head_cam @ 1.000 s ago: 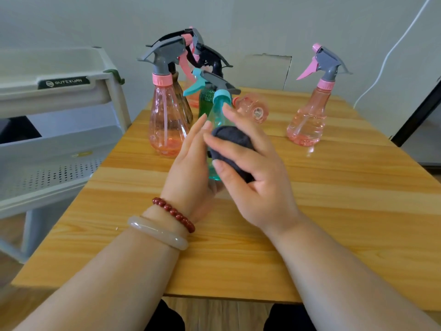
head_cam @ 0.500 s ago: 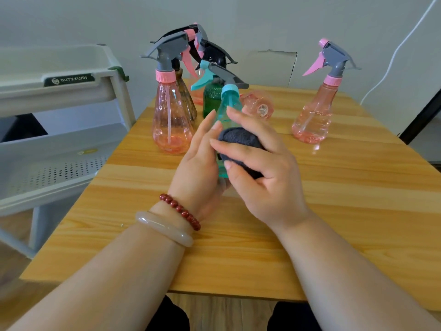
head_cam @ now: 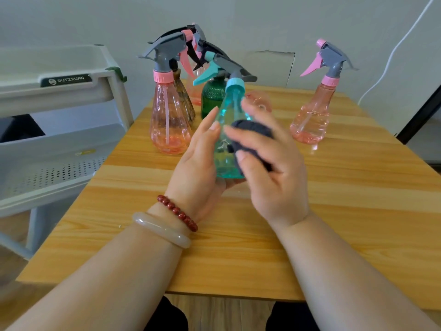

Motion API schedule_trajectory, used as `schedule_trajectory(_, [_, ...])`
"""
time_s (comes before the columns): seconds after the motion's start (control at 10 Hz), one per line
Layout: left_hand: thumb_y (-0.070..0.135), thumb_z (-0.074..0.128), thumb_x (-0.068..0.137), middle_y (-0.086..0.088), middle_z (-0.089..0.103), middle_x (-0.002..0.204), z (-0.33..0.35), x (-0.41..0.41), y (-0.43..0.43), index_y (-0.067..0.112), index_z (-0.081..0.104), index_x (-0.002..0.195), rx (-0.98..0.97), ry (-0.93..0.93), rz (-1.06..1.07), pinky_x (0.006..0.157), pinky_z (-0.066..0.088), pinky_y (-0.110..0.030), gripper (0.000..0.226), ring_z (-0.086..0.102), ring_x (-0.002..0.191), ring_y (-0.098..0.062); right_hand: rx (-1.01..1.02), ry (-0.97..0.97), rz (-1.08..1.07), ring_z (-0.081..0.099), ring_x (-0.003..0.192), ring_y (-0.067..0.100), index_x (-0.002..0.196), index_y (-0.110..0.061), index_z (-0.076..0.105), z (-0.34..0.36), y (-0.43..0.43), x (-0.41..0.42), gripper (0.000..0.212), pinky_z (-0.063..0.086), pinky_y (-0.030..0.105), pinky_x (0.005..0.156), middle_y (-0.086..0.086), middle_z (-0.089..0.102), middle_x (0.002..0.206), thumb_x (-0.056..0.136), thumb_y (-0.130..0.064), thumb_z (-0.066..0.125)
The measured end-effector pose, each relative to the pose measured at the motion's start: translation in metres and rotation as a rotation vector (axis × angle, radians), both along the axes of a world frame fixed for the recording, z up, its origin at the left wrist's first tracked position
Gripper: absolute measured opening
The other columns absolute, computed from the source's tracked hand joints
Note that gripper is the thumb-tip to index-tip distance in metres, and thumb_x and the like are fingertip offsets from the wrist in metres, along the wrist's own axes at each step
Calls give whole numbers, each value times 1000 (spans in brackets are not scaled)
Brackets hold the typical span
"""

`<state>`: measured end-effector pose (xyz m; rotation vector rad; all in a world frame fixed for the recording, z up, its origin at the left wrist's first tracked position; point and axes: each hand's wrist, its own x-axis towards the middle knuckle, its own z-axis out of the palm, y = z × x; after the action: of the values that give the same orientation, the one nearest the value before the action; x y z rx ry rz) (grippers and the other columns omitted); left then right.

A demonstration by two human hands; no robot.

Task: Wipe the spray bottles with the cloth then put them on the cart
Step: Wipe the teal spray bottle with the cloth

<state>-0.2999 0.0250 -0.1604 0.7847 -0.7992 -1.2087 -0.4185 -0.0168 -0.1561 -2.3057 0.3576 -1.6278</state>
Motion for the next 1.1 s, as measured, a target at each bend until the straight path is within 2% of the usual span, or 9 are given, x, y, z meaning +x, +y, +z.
schedule_trajectory(0.1, [41, 53, 98, 7, 55, 144, -3, -8, 5, 44, 49, 140, -106, -250, -40, 109, 38, -61, 42, 52, 133, -22, 360, -188, -13, 41, 138, 7, 116, -26, 70, 4, -14, -12, 32, 36, 37, 114, 2, 49, 145, 89, -19, 54])
schedule_trajectory(0.2, [41, 60, 85, 5, 58, 140, 7, -15, 10, 44, 56, 133, -81, -273, -60, 108, 40, -59, 48, 54, 130, -22, 522, -237, 30, 33, 142, 1, 114, -33, 67, 11, -15, -22, 32, 34, 32, 116, -6, 37, 154, 90, -17, 53])
schedule_trajectory(0.3, [22, 52, 97, 1, 67, 129, 9, -12, 12, 33, 53, 138, -88, -198, -5, 96, 54, -52, 42, 65, 117, -22, 395, -120, 92, 27, 147, 16, 119, -21, 64, 8, -4, -16, 33, 27, 39, 120, -3, 37, 151, 92, -8, 50])
schedule_trajectory(0.4, [4, 41, 104, 36, 67, 107, 9, -8, 13, 24, 42, 145, -126, -328, 63, 83, 55, -15, 45, 63, 103, 13, 242, 25, 81, 23, 149, 24, 121, -13, 61, 6, 3, -10, 34, 23, 40, 121, 2, 39, 147, 89, -8, 50])
schedule_trajectory(0.5, [21, 54, 95, 9, 67, 128, 9, -5, 11, 31, 51, 141, -116, -354, 53, 99, 53, -47, 47, 63, 119, -14, 376, -22, -7, 21, 149, 15, 122, -28, 61, 8, -1, -11, 33, 24, 29, 120, -2, 31, 154, 94, -14, 51])
schedule_trajectory(0.6, [37, 61, 78, 2, 61, 137, 6, -11, 9, 43, 59, 128, -139, -442, -4, 107, 43, -57, 50, 55, 129, -23, 609, -206, -62, 17, 147, 0, 117, -48, 64, 12, -14, -18, 36, 24, 30, 120, -7, 20, 162, 94, -23, 51])
schedule_trajectory(0.7, [39, 60, 77, 5, 61, 137, 5, -11, 8, 42, 59, 128, -142, -430, -1, 107, 43, -56, 52, 55, 129, -20, 628, -215, -12, 18, 145, -4, 115, -47, 66, 10, -13, -18, 36, 26, 37, 121, -8, 19, 162, 93, -22, 51])
schedule_trajectory(0.9, [28, 58, 84, 0, 63, 134, 5, 1, 7, 37, 55, 136, -112, -237, 114, 104, 46, -57, 52, 60, 124, -24, 303, 56, 71, 18, 149, 10, 121, -21, 63, 3, 5, -6, 33, 21, 26, 119, 0, 35, 153, 92, -8, 53])
schedule_trajectory(1.1, [26, 62, 78, -2, 64, 132, 3, -10, 7, 31, 58, 132, -114, -323, 13, 102, 48, -57, 54, 60, 123, -26, 674, -338, 63, 35, 138, -4, 110, -39, 67, 10, -10, -12, 33, 38, 25, 110, -12, 41, 150, 90, -17, 53])
